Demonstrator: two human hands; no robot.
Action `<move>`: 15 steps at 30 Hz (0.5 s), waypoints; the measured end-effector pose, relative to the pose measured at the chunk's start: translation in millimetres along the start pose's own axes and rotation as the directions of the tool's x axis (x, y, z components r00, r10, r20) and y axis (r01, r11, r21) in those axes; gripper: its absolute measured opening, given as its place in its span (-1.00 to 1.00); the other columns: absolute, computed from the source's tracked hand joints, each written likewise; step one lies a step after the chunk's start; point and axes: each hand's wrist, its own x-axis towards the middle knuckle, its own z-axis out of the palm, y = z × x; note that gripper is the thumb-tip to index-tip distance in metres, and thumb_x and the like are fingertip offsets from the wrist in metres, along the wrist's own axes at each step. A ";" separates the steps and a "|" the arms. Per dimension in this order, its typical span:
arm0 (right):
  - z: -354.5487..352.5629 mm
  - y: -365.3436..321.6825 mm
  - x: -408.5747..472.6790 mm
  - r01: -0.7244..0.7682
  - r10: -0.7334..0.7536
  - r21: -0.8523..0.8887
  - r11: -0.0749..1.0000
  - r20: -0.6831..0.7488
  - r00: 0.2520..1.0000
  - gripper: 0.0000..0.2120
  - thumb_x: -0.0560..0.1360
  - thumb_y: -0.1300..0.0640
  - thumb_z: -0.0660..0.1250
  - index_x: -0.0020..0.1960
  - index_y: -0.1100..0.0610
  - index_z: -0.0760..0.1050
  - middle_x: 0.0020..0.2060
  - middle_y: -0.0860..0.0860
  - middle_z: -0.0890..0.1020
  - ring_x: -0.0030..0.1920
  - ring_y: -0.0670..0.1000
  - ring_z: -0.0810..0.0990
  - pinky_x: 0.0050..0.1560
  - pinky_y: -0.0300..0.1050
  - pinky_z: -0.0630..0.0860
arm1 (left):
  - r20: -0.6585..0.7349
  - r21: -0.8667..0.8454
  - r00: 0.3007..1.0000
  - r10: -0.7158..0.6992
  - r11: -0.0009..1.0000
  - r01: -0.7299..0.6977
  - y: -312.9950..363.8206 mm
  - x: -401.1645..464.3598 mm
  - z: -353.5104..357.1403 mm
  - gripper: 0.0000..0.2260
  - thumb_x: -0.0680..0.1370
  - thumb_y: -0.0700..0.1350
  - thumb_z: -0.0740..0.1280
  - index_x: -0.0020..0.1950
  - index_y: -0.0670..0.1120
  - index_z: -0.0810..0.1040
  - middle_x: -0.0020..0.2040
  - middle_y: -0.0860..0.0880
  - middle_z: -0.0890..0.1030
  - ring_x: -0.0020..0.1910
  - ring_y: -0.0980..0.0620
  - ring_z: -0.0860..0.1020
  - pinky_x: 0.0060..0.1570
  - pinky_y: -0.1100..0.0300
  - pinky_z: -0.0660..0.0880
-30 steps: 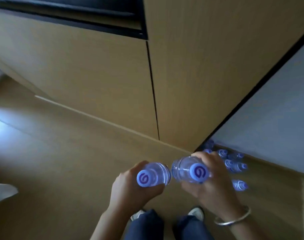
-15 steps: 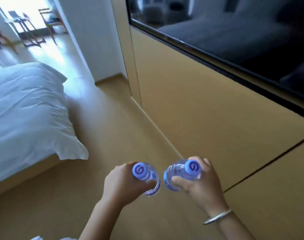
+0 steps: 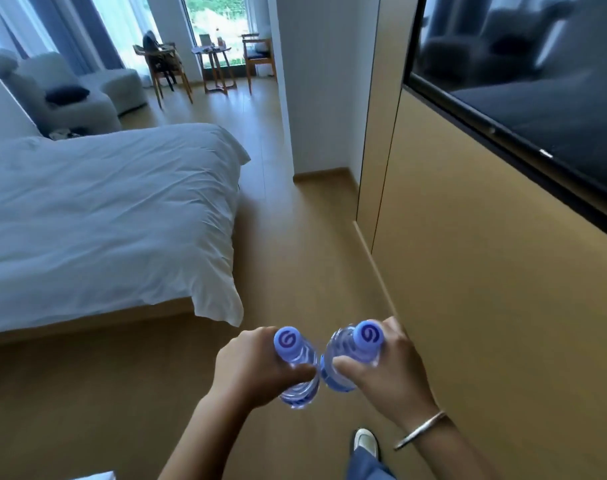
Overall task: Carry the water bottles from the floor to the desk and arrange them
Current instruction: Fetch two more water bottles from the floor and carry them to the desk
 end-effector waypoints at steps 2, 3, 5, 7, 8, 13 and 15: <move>-5.2 -0.4 33.1 0.045 -0.044 -0.013 0.999 0.054 0.998 -0.75 0.17 0.04 0.49 -0.29 -0.02 0.42 -0.23 -0.07 0.41 -0.22 0.01 0.50 -0.16 -0.03 0.51 | -0.024 -0.001 0.999 -0.027 1.000 0.027 7.1 24.2 -4.3 -0.63 0.19 0.31 0.32 -0.26 0.04 0.50 -0.37 0.11 0.56 -0.34 0.13 0.52 -0.41 0.25 0.37; -8.6 -1.0 49.2 0.069 -0.067 -0.028 0.997 0.076 0.995 -0.74 0.17 0.02 0.48 -0.27 -0.01 0.42 -0.23 -0.07 0.40 -0.22 0.01 0.50 -0.16 -0.03 0.51 | -0.035 -0.007 0.999 -0.037 0.999 0.036 11.5 36.0 -7.2 -0.63 0.21 0.31 0.32 -0.24 0.04 0.51 -0.36 0.12 0.57 -0.33 0.14 0.53 -0.39 0.25 0.38; -15.6 -2.5 80.3 0.120 -0.113 -0.057 0.991 0.116 0.987 -0.73 0.18 -0.01 0.48 -0.23 0.01 0.44 -0.21 -0.07 0.41 -0.20 0.02 0.50 -0.17 -0.03 0.51 | -0.063 -0.021 0.997 -0.043 0.999 0.042 21.1 58.3 -14.1 -0.63 0.24 0.33 0.34 -0.22 0.06 0.52 -0.36 0.13 0.57 -0.34 0.15 0.53 -0.38 0.26 0.41; -22.1 -3.7 108.9 0.159 -0.149 -0.064 0.985 0.140 0.979 -0.72 0.18 -0.03 0.47 -0.20 0.02 0.46 -0.21 -0.06 0.41 -0.20 0.02 0.51 -0.18 -0.04 0.52 | -0.098 -0.015 0.994 -0.044 0.999 0.043 31.0 79.5 -20.9 -0.63 0.27 0.33 0.33 -0.21 0.05 0.52 -0.35 0.13 0.56 -0.34 0.16 0.51 -0.38 0.28 0.38; -24.6 -4.1 122.1 0.174 -0.164 -0.062 0.983 0.145 0.976 -0.71 0.18 -0.02 0.48 -0.19 0.02 0.47 -0.21 -0.06 0.42 -0.21 0.02 0.51 -0.19 -0.05 0.52 | -0.113 -0.007 0.993 -0.046 0.999 0.045 35.4 89.5 -23.6 -0.63 0.28 0.33 0.32 -0.20 0.05 0.52 -0.34 0.13 0.56 -0.34 0.15 0.51 -0.40 0.29 0.36; -29.2 -0.7 177.3 0.227 -0.220 -0.046 0.973 0.125 0.968 -0.66 0.22 0.02 0.49 -0.05 0.03 0.50 -0.18 -0.03 0.44 -0.14 0.05 0.51 -0.14 -0.08 0.50 | -0.155 -0.039 0.984 -0.091 0.996 0.085 51.0 132.9 -28.9 -0.64 0.30 0.30 0.33 -0.14 0.04 0.56 -0.27 0.09 0.61 -0.28 0.12 0.54 -0.33 0.24 0.42; -28.4 2.0 196.3 0.235 -0.225 -0.059 0.970 0.134 0.965 -0.66 0.23 0.01 0.50 -0.05 0.02 0.49 -0.18 -0.03 0.43 -0.14 0.04 0.50 -0.15 -0.13 0.46 | -0.157 -0.040 0.982 -0.104 0.994 0.099 54.3 147.7 -29.7 -0.64 0.31 0.29 0.34 -0.11 0.04 0.56 -0.25 0.09 0.61 -0.25 0.10 0.55 -0.28 0.21 0.44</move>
